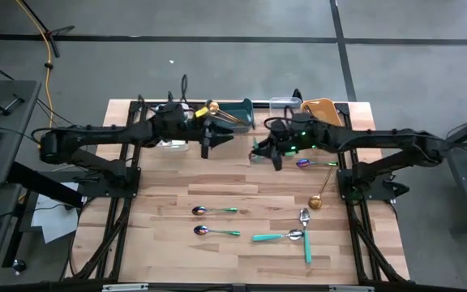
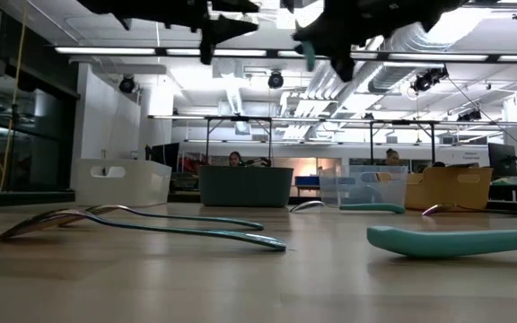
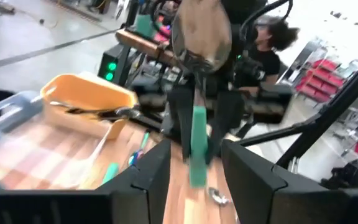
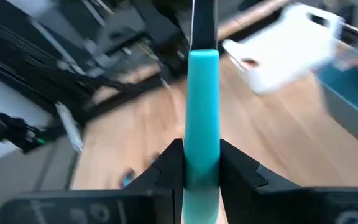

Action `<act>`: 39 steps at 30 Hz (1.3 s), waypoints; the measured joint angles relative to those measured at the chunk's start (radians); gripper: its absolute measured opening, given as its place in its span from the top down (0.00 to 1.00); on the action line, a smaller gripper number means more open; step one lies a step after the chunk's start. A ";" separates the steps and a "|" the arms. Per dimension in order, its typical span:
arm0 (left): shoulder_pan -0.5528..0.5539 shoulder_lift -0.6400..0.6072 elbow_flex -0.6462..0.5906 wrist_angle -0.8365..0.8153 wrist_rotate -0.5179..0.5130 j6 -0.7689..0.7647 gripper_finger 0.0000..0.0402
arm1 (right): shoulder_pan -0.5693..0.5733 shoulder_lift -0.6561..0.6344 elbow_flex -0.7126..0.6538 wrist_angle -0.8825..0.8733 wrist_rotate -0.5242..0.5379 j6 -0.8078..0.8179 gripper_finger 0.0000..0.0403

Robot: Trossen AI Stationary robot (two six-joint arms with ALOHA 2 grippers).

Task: Sort silverware by color (type)
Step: Put the light blue spoon into the transparent bin

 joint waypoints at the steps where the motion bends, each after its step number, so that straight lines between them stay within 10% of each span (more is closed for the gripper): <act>1: 0.009 -0.026 0.000 -0.042 0.007 0.010 0.65 | -0.010 -0.029 0.000 -0.058 0.007 -0.017 0.84; 5: 0.039 -0.126 -0.005 -0.201 0.014 0.025 0.65 | -0.041 -0.154 0.000 -0.284 0.085 -0.070 0.84; 20: -0.011 -0.274 -0.227 0.069 -0.089 0.004 0.71 | -0.041 -0.541 0.000 -0.560 0.344 -0.048 0.84; 31: -0.010 -0.275 -0.226 0.092 -0.095 0.030 0.72 | -0.058 -0.441 0.001 -0.495 0.413 0.007 0.84; 39: -0.010 -0.275 -0.226 0.093 -0.095 0.030 0.72 | -0.307 -0.134 0.137 -0.598 0.340 -0.065 0.84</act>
